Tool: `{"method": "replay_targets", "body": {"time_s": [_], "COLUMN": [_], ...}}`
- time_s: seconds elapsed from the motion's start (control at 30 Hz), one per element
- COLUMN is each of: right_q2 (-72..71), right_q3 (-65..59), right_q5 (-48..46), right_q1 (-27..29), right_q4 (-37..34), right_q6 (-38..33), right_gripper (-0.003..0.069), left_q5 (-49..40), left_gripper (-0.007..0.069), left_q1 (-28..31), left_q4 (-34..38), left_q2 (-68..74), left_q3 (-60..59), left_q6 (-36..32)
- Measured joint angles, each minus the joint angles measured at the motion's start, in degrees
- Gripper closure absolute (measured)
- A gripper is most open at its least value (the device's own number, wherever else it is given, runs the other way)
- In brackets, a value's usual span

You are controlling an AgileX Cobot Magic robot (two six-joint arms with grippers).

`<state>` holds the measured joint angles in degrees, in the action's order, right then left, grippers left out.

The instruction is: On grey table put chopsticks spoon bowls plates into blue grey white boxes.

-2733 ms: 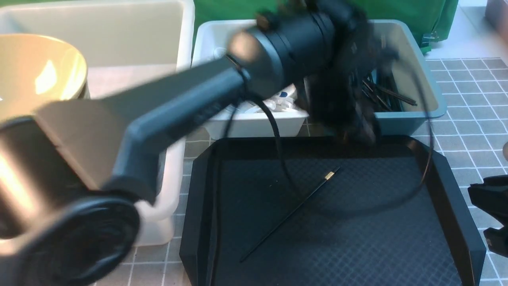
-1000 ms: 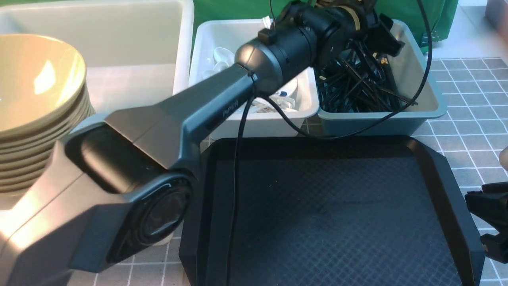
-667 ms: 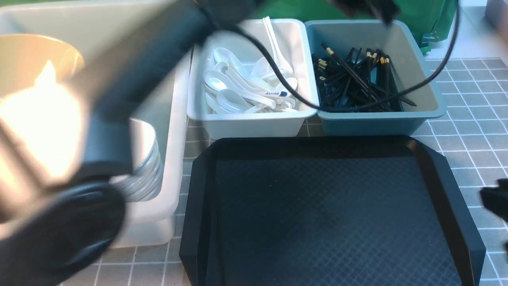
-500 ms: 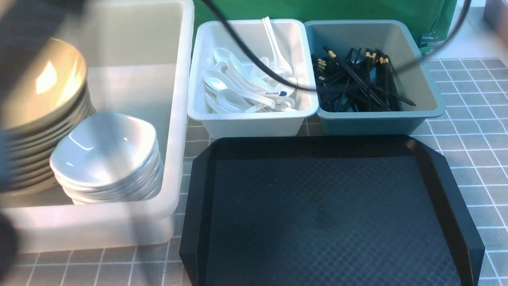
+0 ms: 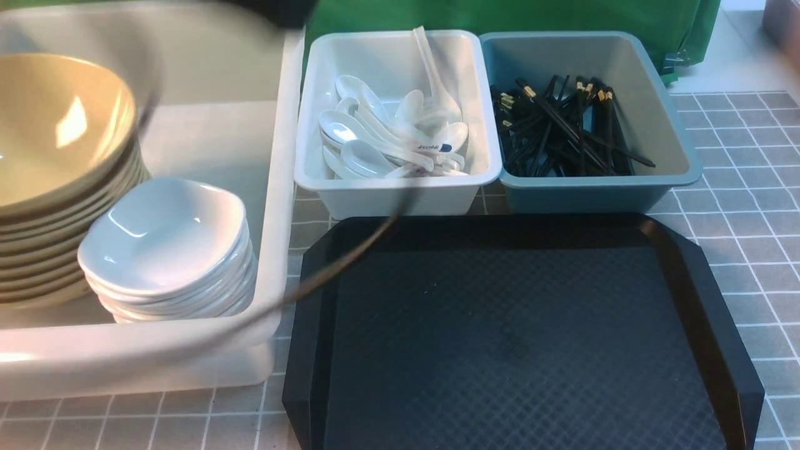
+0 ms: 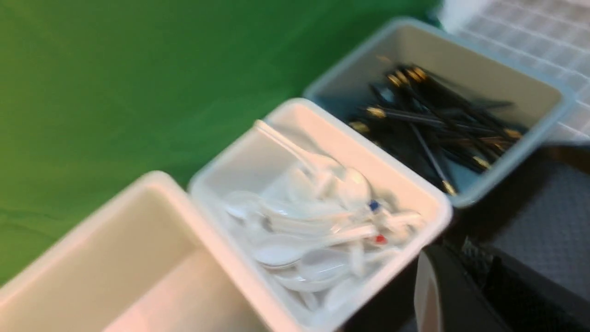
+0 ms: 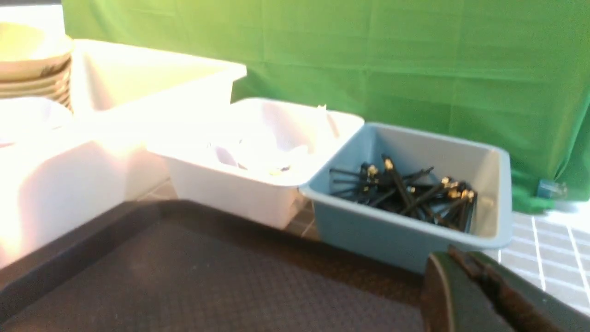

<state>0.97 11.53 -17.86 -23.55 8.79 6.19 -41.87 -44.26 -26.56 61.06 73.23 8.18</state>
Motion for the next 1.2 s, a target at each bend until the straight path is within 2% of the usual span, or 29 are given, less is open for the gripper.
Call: {"method": "replay_targets", "body": {"time_s": [0.07,0.2,0.37,0.47,0.73,0.83,1.03,1.1,1.17,1.2], "right_q2": [0.0,0.0,0.0,0.0,0.0,0.0,0.0,0.0,0.0,0.0], "right_q3": [-1.5,-3.4,-5.3,-6.7,-7.3,-7.3,-7.3,-7.3,-7.3,-7.3], "right_q5": [-0.2,-0.9,-1.8,-2.8,-3.4,-3.4,-3.5,-3.5,-3.5,-3.5], "right_q1": [0.0,0.0,0.0,0.0,0.0,0.0,0.0,0.0,0.0,0.0], "right_q4": [0.0,0.0,0.0,0.0,0.0,0.0,0.0,0.0,0.0,0.0], "right_q6": [0.1,0.1,0.1,0.1,0.1,0.1,0.1,0.1,0.1,0.1], "right_gripper": [0.0625,0.0625,0.0625,0.0625,0.0625,0.0625,0.0625,0.0625,0.0625,0.0625], "left_q5": [9.3,18.3,24.2,25.3,25.9,22.9,20.3,18.8,14.3,13.7], "left_gripper": [0.0633,0.0633,0.0633,0.0633,0.0633,0.0633,0.0633,0.0633,0.0633,0.0633], "left_q1": [0.0,0.0,0.0,0.0,0.0,0.0,0.9,2.9,9.1,10.3], "left_q4": [-6.7,-15.0,-24.0,-27.3,-28.1,-28.1,-28.1,-25.0,-14.1,-13.2], "left_q2": [-8.5,-18.1,-25.8,-29.8,-31.1,-33.0,-45.3,-50.8,-59.2,-59.6], "left_q3": [-14.6,-30.7,-43.9,-50.2,-59.0,-61.0,-61.5,-61.5,-61.7,-61.8], "left_q6": [8.4,22.6,36.6,42.4,45.7,46.1,46.3,46.2,43.2,42.8]}}
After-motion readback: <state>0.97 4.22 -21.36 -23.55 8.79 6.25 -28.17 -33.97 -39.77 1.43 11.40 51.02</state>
